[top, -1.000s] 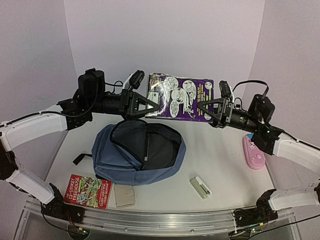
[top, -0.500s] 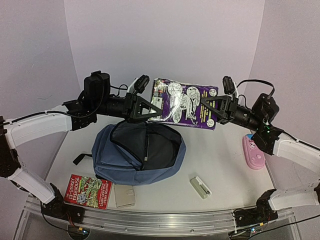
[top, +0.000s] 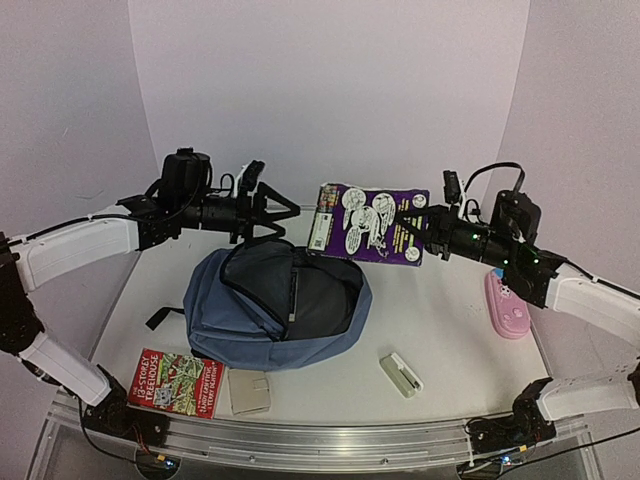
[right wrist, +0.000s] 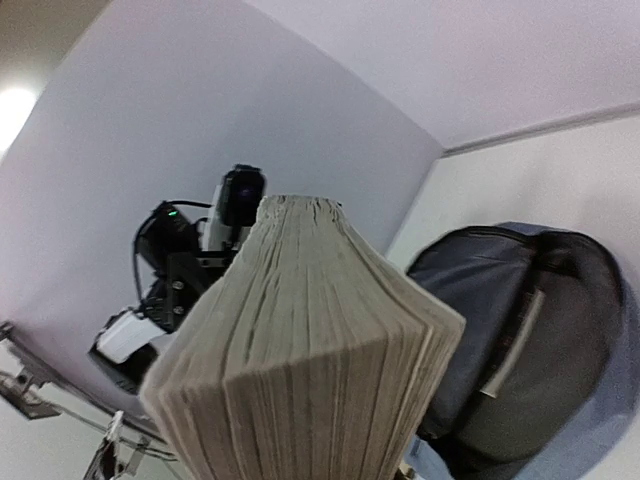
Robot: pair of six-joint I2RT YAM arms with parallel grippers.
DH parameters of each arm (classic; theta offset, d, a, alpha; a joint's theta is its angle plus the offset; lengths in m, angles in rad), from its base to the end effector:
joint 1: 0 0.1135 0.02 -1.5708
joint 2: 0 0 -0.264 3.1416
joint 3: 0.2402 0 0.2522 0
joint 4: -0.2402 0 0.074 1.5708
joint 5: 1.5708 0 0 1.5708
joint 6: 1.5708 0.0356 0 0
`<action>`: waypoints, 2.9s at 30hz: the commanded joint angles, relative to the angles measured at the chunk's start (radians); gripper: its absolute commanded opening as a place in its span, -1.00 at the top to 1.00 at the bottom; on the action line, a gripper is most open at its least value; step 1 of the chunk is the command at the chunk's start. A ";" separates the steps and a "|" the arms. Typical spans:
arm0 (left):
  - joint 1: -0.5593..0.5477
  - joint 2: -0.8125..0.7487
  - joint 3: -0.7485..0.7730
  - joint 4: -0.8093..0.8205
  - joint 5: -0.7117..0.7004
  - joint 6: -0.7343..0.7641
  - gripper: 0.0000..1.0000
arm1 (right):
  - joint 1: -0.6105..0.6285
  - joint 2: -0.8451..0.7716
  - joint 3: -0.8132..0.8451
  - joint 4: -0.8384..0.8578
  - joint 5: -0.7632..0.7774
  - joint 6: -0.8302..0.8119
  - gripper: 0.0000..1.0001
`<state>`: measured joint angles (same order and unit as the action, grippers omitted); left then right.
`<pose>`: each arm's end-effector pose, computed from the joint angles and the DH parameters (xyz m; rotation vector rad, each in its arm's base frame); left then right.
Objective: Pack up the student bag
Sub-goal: Pick up the book from the center of the board, then place the book in the student bag.
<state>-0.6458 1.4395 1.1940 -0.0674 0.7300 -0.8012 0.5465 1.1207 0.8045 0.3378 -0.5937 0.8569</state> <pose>0.2519 -0.2195 0.3429 0.4167 2.1270 -1.6038 0.2119 0.1522 0.3343 -0.2622 1.7617 1.5185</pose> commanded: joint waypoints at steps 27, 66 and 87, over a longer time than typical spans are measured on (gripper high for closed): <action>0.370 -0.040 -0.317 -0.150 -0.057 0.026 -0.91 | 0.000 0.069 0.097 -0.235 0.143 -0.112 1.00; 0.316 -0.126 -0.296 0.012 -0.010 0.123 0.99 | 0.031 0.343 0.044 0.146 0.124 0.193 1.00; 0.316 -0.165 -0.292 -0.006 0.028 0.132 1.00 | 0.135 0.679 0.225 0.213 0.177 0.195 1.00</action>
<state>-0.3321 1.3249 0.8707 -0.1043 0.7345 -0.6807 0.6750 1.7672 0.9630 0.4280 -0.4330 1.0420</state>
